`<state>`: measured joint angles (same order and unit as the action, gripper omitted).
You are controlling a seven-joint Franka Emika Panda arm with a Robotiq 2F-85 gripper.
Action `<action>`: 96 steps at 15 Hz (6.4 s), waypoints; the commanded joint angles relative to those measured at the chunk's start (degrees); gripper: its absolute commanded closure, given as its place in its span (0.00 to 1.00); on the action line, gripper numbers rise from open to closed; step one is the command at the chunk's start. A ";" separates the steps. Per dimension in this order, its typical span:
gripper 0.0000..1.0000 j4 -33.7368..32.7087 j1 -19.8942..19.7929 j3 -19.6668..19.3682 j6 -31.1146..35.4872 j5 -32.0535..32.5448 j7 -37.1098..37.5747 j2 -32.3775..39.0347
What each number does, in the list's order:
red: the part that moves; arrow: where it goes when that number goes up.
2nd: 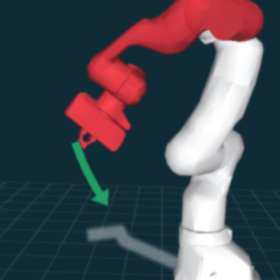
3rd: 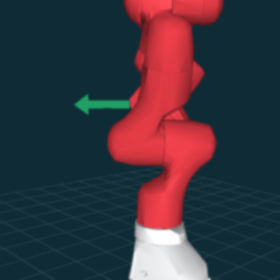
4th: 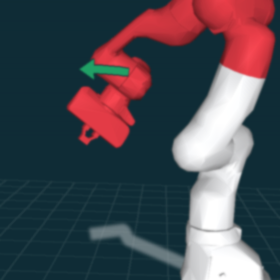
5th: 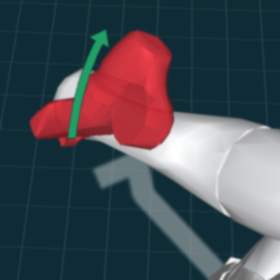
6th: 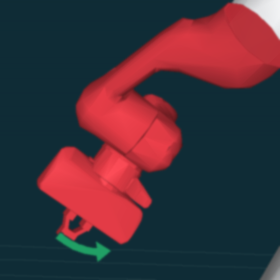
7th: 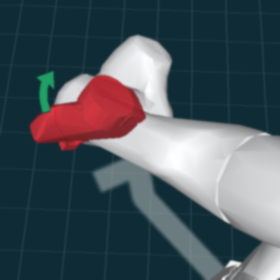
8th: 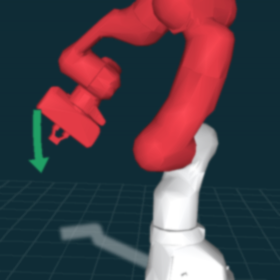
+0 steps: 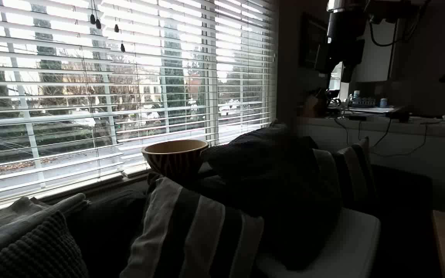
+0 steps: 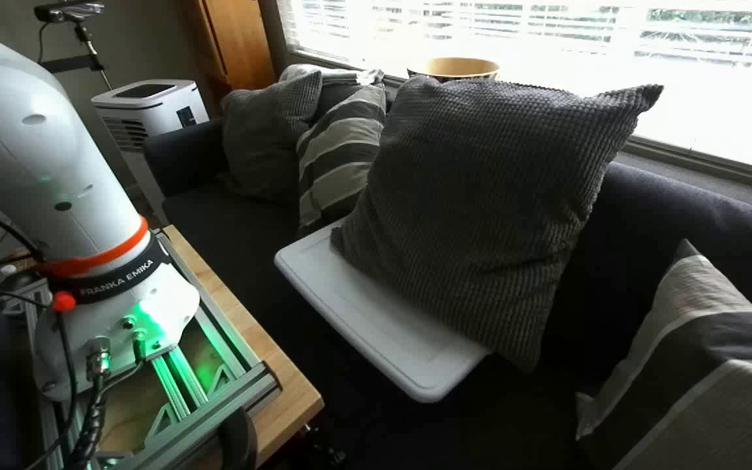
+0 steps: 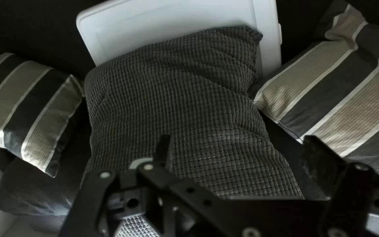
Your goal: Remove the grey pillow from the white lid of the container and then put it on the backrest of the sofa
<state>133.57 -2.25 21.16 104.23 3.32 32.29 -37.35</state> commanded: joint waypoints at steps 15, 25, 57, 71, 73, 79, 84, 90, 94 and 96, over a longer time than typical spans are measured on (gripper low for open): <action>0.00 -3.31 -6.27 -4.65 17.24 4.52 21.06 14.16; 0.00 13.93 -17.97 -9.53 52.16 34.77 33.96 20.91; 0.00 17.36 -16.59 -18.72 89.81 15.41 -18.26 52.92; 0.00 5.22 -20.96 -16.82 99.79 21.27 -20.16 65.82; 0.00 4.61 -21.31 -15.71 100.49 18.53 -22.91 67.09; 0.38 3.30 -20.61 -14.98 99.82 16.26 -24.34 69.22; 0.77 3.59 -20.59 -13.75 99.46 14.93 -23.68 68.77; 1.00 4.87 -18.35 -14.60 98.10 9.62 -22.54 66.70; 0.99 8.15 -14.16 -15.61 94.38 1.75 -20.85 59.69; 0.99 9.53 -12.29 -15.90 91.39 -1.64 -20.40 55.34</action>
<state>139.47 -18.23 6.56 200.61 6.71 10.33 26.04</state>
